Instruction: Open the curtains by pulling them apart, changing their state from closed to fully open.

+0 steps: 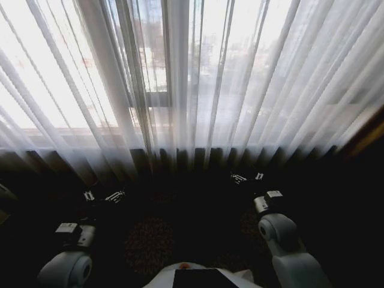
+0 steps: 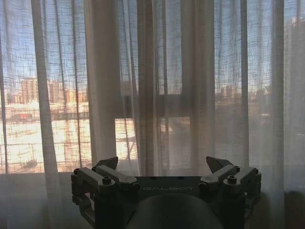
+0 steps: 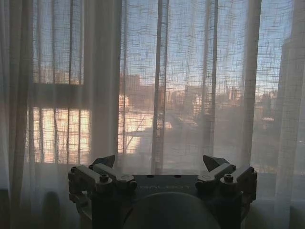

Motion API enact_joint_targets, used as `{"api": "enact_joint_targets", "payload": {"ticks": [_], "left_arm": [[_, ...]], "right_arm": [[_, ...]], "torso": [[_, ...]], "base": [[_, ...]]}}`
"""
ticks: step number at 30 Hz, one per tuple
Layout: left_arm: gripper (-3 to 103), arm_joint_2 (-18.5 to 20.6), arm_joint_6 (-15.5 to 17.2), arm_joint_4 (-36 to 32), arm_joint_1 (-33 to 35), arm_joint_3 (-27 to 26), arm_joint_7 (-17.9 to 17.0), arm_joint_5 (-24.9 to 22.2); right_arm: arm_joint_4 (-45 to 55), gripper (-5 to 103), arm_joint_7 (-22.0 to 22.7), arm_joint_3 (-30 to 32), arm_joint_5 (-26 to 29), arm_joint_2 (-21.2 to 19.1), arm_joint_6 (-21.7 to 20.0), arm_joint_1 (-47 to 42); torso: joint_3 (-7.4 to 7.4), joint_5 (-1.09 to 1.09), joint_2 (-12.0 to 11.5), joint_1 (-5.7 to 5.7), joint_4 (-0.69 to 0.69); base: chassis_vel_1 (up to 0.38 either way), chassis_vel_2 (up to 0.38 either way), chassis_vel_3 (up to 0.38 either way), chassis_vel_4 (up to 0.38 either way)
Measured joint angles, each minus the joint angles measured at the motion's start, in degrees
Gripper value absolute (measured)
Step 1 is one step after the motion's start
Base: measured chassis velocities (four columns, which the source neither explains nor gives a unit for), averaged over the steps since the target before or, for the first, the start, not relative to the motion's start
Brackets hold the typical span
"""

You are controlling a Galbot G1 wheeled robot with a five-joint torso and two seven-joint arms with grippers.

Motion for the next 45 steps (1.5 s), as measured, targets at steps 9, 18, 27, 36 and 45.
{"api": "enact_joint_targets", "payload": {"ticks": [9,18,27,36,45], "left_arm": [[100,0.0,-0.3,0.2,0.0,0.1,0.1,0.1],[100,0.0,-0.8,0.4,0.1,0.2,0.1,0.1],[100,-0.1,-1.2,0.7,0.2,0.2,0.2,0.2],[100,-0.1,-1.4,0.9,0.1,0.3,0.2,0.2],[100,-0.2,-1.6,1.1,0.0,0.5,0.2,0.2]], "right_arm": [[-0.1,100,0.0,0.0,0.0,0.0,0.1,0.0],[-0.1,100,0.0,0.0,-0.2,0.2,0.1,-0.1],[0.0,100,0.0,-0.2,-0.2,0.2,0.2,-0.1],[-0.7,100,0.0,-0.6,-1.5,0.3,2.2,-0.1],[-1.3,100,-0.1,-1.1,-4.5,0.5,3.0,-0.3]], "torso": [[-0.02,0.03,0.0,-0.06,0.02],[-0.01,0.03,0.0,-0.04,0.00],[-0.02,0.03,0.0,-0.06,0.01],[-0.02,0.04,0.0,-0.06,0.01],[0.00,0.04,0.0,0.01,0.01]], "base": [[-0.225,0.218,0.234,-0.220],[-0.247,0.238,0.250,-0.249],[-0.219,0.243,0.216,-0.226],[-0.257,0.247,0.269,-0.239],[-0.152,0.138,0.150,-0.131]]}}
